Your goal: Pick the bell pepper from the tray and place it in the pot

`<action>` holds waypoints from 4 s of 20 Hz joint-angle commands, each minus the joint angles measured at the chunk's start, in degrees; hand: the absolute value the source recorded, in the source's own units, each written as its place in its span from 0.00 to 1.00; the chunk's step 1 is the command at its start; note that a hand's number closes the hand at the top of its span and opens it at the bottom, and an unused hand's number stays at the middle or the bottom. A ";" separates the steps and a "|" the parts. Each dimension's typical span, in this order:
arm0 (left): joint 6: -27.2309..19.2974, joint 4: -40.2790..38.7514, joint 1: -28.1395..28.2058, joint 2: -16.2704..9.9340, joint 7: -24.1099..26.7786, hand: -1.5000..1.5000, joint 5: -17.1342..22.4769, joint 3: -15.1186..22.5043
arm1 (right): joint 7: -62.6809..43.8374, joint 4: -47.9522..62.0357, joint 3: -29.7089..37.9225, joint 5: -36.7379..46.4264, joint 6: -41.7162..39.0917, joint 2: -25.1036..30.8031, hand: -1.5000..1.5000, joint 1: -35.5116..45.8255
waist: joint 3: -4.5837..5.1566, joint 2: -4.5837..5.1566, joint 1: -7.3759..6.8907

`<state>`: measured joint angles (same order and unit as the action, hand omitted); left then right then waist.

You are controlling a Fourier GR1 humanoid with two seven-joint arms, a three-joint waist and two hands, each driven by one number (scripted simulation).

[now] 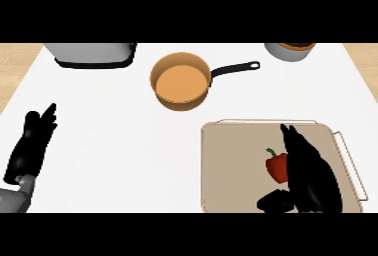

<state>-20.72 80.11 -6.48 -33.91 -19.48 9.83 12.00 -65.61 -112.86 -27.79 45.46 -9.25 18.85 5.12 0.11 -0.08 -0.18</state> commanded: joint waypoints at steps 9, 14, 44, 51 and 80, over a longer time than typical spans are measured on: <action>2.62 0.42 2.43 1.78 2.50 0.50 -1.13 -3.15 | -3.83 7.50 2.02 4.35 -3.33 -5.99 0.00 -1.60 | -0.10 0.04 -0.15; 2.47 4.53 2.46 2.51 -3.35 0.50 -3.64 -4.17 | 2.26 10.00 5.75 5.48 -3.31 -6.05 0.00 -1.65 | -0.13 0.02 -0.03; 11.10 7.07 2.92 11.71 -5.84 0.50 -15.04 -13.30 | 13.73 28.08 17.77 9.66 -2.63 -12.63 0.00 1.88 | -0.13 0.05 0.03; 14.08 2.64 -0.66 12.08 -4.68 0.50 -15.04 -16.27 | 19.93 27.82 16.10 12.64 1.32 -10.70 1.00 -1.07 | -0.12 0.06 0.26; 14.82 5.34 0.57 14.47 -5.05 0.50 -17.25 -16.98 | 70.77 34.81 33.38 -3.01 0.26 14.18 1.00 30.31 | -0.23 0.16 -1.08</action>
<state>-6.00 83.71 -6.24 -19.09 -22.97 -7.72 -4.47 -3.50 -78.47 1.93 46.37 -11.82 31.17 31.91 -0.09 0.34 -1.58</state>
